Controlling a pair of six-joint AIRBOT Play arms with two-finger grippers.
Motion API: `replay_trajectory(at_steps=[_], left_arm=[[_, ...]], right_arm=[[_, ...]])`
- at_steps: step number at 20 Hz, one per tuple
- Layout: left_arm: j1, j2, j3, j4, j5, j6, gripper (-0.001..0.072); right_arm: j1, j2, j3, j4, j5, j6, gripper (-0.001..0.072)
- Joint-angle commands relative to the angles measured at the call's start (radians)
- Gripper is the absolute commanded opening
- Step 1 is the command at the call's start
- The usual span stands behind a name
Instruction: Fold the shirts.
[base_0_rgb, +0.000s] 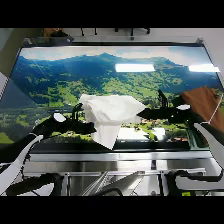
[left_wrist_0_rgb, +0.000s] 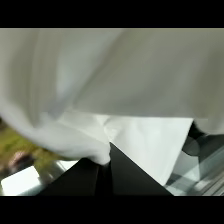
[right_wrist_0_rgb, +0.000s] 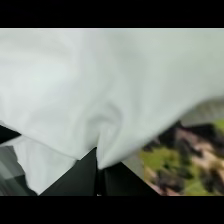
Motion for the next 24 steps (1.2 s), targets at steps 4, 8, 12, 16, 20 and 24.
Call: replay_trajectory(at_steps=[4, 8, 12, 16, 20, 24], left_arm=[[0.145, 0.185, 0.373, -0.009, -0.331, -0.046, 0.0014], [0.381, 0.385, 0.763, 0.111, -0.47, -0.127, 0.0013], [0.551, 0.525, 0.994, 0.137, -0.47, -0.13, 0.0014], [0.552, 0.584, 1.019, 0.14, -0.475, -0.103, 0.0014], [0.445, 0.546, 0.848, 0.147, -0.471, -0.103, 0.0014], [0.355, 0.42, 0.618, 0.149, -0.365, -0.083, 0.0014]], right_arm=[[-0.185, 0.166, 0.32, 0.418, 0.221, 0.002, 0.002], [-0.434, 0.282, 0.6, 0.532, 0.191, 0.089, 0.002], [-0.571, 0.403, 0.673, 0.563, 0.179, 0.12, 0.002], [-0.552, 0.482, 0.671, 0.415, 0.229, 0.172, 0.002], [-0.428, 0.486, 0.551, 0.22, 0.257, 0.212, 0.0021], [-0.25, 0.437, 0.272, 0.068, 0.094, 0.189, 0.002]])
